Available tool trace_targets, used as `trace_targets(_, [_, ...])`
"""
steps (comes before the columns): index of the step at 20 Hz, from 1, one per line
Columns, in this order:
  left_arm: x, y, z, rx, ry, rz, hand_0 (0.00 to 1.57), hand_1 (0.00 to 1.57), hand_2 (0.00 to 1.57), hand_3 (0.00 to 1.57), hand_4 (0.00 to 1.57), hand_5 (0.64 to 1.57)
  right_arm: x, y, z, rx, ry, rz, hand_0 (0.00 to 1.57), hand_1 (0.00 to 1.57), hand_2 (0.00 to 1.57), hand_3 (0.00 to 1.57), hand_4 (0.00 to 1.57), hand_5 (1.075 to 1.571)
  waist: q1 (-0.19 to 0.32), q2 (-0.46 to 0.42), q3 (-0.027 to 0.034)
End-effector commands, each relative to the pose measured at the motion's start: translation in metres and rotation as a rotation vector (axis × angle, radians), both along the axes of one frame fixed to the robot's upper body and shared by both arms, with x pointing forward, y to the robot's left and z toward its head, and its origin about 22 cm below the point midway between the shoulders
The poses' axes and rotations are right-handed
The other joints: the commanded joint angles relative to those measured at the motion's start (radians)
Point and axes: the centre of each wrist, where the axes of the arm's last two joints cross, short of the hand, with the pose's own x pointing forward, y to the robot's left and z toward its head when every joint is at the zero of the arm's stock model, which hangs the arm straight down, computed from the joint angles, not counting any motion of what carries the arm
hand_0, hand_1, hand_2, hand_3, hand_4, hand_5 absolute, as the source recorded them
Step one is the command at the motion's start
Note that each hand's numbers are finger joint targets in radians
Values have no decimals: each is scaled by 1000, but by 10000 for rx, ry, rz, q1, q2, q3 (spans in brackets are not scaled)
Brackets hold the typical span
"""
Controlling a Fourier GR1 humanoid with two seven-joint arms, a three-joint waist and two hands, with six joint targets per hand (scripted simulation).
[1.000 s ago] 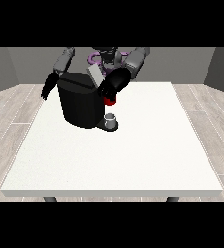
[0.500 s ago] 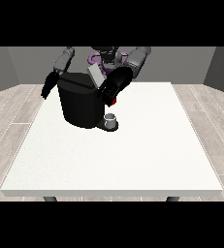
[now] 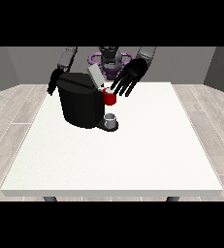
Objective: Insert the coffee pod into the coffee machine and close the lid
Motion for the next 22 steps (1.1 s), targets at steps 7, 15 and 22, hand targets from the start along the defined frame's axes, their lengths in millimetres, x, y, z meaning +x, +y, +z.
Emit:
trace_targets(7, [-12, -35, -125, -4562, 2376, -1364, 0, 0, 151, 0, 0, 1571, -39, -39, -61, 257, 1609, -1151, 0, 0, 0, 0, 0, 1571, 1618, -2640, -36])
trace_targets(15, [-69, -44, -267, -10411, 4919, -320, 0, 0, 0, 0, 274, 1571, -41, -38, -48, 1407, 1047, -195, 0, 0, 0, 0, 0, 1571, 3091, -4661, -29])
trace_targets(22, [-126, -53, -336, -10418, 6398, 548, 0, 0, 0, 0, 442, 1571, -33, -31, -28, 275, 1406, 1036, 0, 0, 0, 0, 154, 1571, 3544, -5877, -16])
